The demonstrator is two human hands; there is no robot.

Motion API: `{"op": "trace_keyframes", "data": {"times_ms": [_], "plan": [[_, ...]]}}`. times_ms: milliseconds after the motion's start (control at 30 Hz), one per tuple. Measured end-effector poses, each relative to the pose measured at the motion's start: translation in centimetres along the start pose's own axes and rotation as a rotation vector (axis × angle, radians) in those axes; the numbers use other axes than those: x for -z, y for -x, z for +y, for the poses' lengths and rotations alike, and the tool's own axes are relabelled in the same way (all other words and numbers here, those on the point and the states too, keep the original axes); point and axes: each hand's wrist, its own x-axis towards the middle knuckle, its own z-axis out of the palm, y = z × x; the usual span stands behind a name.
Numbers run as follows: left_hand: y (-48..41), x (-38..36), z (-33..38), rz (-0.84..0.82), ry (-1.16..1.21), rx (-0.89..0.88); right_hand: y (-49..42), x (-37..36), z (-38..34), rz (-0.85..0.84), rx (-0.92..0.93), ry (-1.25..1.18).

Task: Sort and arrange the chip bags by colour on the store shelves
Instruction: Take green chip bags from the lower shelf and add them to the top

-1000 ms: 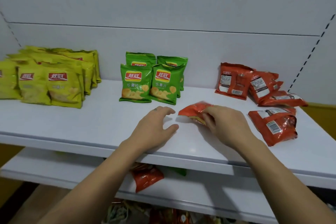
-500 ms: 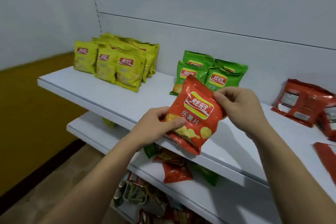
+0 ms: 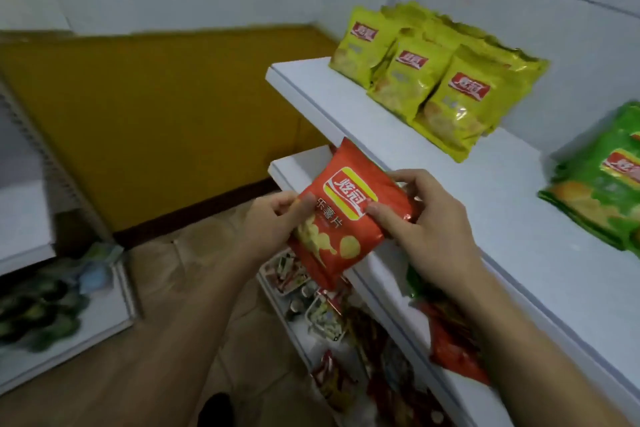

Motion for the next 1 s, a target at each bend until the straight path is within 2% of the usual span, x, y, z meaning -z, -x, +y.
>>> {"op": "trace_keyframes", "data": {"times_ms": [67,167,267,367,600,800,900,1000], "plan": [[-1.5,2.7,-2.7,0.068,0.057,0.066,-1.0,-4.2,0.1,-0.082,-0.089,-0.161],[-3.9,6.1,-7.0,0.104,0.100,0.140,-2.6,-9.6,1.0,-0.140,-0.252,-0.245],[-6.7,8.3,-10.9,0.107,0.080,0.156,-4.5,-14.0,2.7,-0.132,-0.416,-0.247],[-11.0,9.3,-14.3,0.043,-0.043,0.144,-7.3,-17.3,5.2,-0.066,-0.491,-0.208],[-21.2,7.9,-18.6,-0.102,-0.255,-0.003,-14.6,-20.1,10.9,0.081,-0.438,-0.109],[-25.9,4.3,-20.7,-0.067,-0.299,-0.179,-20.3,-20.8,15.8,0.219,-0.388,-0.071],[-27.2,2.9,-21.5,-0.120,-0.376,-0.224,-22.5,-19.8,17.6,0.369,-0.321,-0.038],[-28.7,1.6,-21.3,-0.151,-0.486,-0.351,-24.8,-18.0,19.1,0.499,-0.290,-0.007]]}}
